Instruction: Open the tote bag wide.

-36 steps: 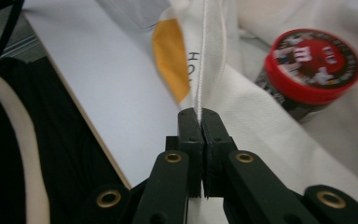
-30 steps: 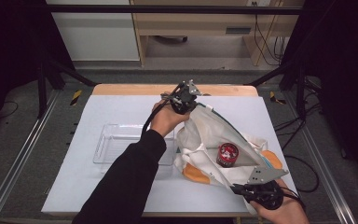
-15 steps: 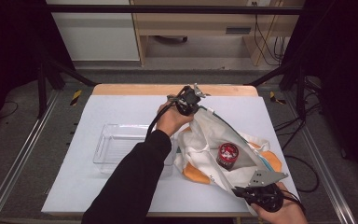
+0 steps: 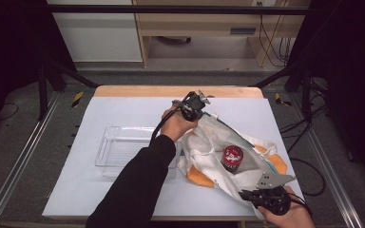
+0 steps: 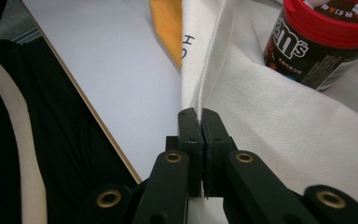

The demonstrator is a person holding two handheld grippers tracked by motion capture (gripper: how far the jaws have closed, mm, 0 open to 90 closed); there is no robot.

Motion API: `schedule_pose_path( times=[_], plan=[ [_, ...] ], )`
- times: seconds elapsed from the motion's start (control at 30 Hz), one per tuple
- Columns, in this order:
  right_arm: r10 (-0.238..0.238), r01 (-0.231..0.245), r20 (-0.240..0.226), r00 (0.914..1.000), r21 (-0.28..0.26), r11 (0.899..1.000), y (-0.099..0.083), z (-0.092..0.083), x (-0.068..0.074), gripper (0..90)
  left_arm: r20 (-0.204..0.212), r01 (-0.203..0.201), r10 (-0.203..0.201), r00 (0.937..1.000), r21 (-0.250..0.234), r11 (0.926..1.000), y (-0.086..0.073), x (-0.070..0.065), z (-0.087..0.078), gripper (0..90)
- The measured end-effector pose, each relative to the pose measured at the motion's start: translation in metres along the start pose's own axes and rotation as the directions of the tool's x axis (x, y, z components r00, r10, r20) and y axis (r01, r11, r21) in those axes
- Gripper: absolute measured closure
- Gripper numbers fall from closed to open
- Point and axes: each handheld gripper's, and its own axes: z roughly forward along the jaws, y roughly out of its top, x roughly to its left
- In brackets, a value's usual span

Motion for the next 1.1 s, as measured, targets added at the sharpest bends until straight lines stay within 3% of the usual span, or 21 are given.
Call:
schedule_pose_path(
  times=[0.17, 0.3, 0.4, 0.53, 0.7, 0.93, 1.03, 1.1],
  plan=[
    [0.001, -0.001, -0.006, 1.0, -0.015, 1.0, 0.001, -0.002, 0.0, 88.5, -0.016, -0.002, 0.002, 0.9999, -0.019, 0.9998, -0.001, -0.003, -0.005, 87.3],
    [-0.005, 0.005, -0.007, 1.0, -0.023, 1.0, 0.007, -0.007, 0.003, 77.3, -0.037, -0.002, 0.0, 0.9993, -0.049, 0.9988, -0.002, -0.006, -0.018, 74.0],
    [-0.023, 0.023, 0.012, 0.9997, -0.042, 0.999, 0.013, -0.014, 0.005, 67.9, -0.06, 0.006, -0.013, 0.9981, -0.106, 0.9943, -0.004, -0.009, -0.033, 60.6],
    [-0.028, 0.031, 0.04, 0.9988, -0.066, 0.997, 0.025, -0.027, 0.008, 56.3, -0.065, -0.008, -0.003, 0.9979, -0.164, 0.9864, -0.007, -0.017, -0.059, 54.1],
    [-0.042, 0.051, 0.086, 0.9954, -0.106, 0.993, 0.043, -0.042, 0.007, 50.1, -0.05, -0.005, -0.005, 0.9987, -0.199, 0.9799, -0.02, -0.033, -0.086, 48.3],
    [-0.045, 0.072, 0.179, 0.9828, -0.145, 0.987, 0.073, -0.061, -0.004, 48.2, -0.003, -0.053, 0.053, 0.9986, -0.215, 0.9753, -0.041, -0.067, -0.103, 47.9],
    [-0.046, 0.08, 0.217, 0.9751, -0.153, 0.985, 0.084, -0.067, -0.011, 48.3, 0.012, -0.06, 0.064, 0.9979, -0.223, 0.973, -0.047, -0.08, -0.106, 47.3],
    [-0.036, 0.079, 0.257, 0.9656, -0.16, 0.984, 0.088, -0.07, -0.018, 50.0, 0.019, -0.068, 0.074, 0.997, -0.231, 0.9706, -0.051, -0.09, -0.105, 46.8]
  ],
)
